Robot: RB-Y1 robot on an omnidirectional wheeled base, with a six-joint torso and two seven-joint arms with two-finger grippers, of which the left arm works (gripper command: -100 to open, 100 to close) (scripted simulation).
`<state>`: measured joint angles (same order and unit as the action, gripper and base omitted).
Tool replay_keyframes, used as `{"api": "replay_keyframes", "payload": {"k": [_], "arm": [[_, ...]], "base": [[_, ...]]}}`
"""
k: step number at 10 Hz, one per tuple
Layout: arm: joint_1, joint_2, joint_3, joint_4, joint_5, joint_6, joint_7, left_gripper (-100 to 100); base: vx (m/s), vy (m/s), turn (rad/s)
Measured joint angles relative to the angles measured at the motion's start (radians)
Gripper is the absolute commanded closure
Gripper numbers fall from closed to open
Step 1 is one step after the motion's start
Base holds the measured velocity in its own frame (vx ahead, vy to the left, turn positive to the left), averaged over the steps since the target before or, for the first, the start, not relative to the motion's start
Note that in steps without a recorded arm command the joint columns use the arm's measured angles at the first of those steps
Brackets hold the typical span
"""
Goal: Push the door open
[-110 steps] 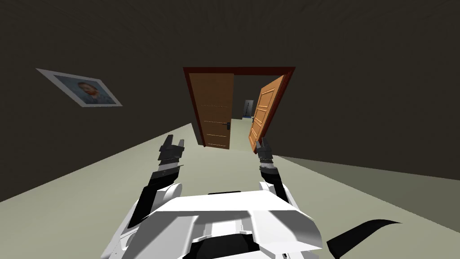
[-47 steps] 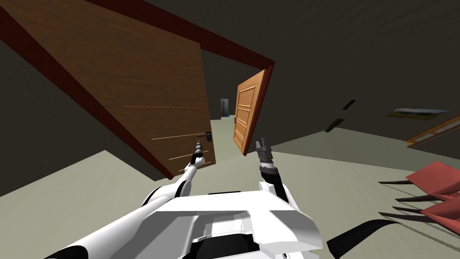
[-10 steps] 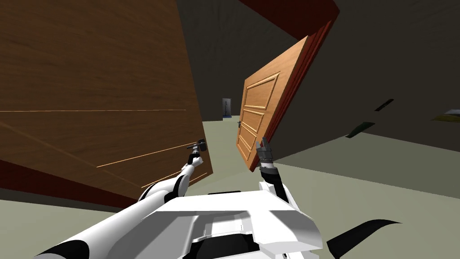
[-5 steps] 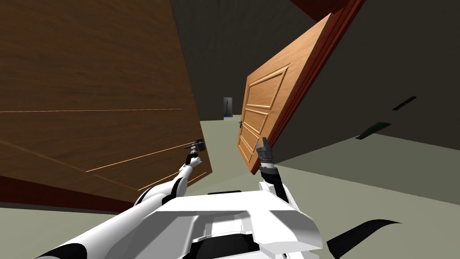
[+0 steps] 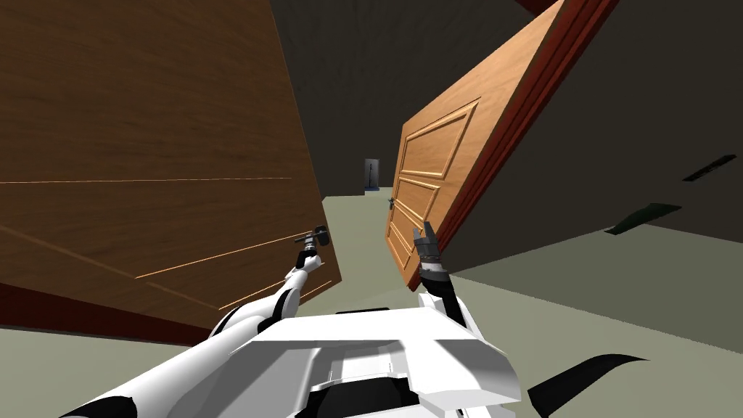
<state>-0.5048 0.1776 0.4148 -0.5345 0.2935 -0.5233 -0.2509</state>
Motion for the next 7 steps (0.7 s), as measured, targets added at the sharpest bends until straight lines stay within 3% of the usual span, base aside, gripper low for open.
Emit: {"api": "replay_keyframes", "payload": {"k": [1, 3, 4, 6, 7], "arm": [[-0.003, 0.011, 0.004, 0.005, 0.001, 0.004, 0.003, 100], [-0.008, 0.034, 0.009, 0.033, -0.002, -0.016, 0.022, 100], [0.024, 0.023, 0.023, -0.037, 0.001, 0.017, 0.010, 100], [0.002, 0.044, 0.023, 0.004, 0.000, 0.001, 0.020, 100], [0.006, 0.047, 0.025, 0.004, -0.002, 0.002, 0.025, 100]], "base": [[0.188, -0.077, 0.144], [0.212, -0.086, 0.112], [0.135, -0.035, 0.078], [0.080, -0.026, 0.039], [0.200, -0.101, 0.175]]}}
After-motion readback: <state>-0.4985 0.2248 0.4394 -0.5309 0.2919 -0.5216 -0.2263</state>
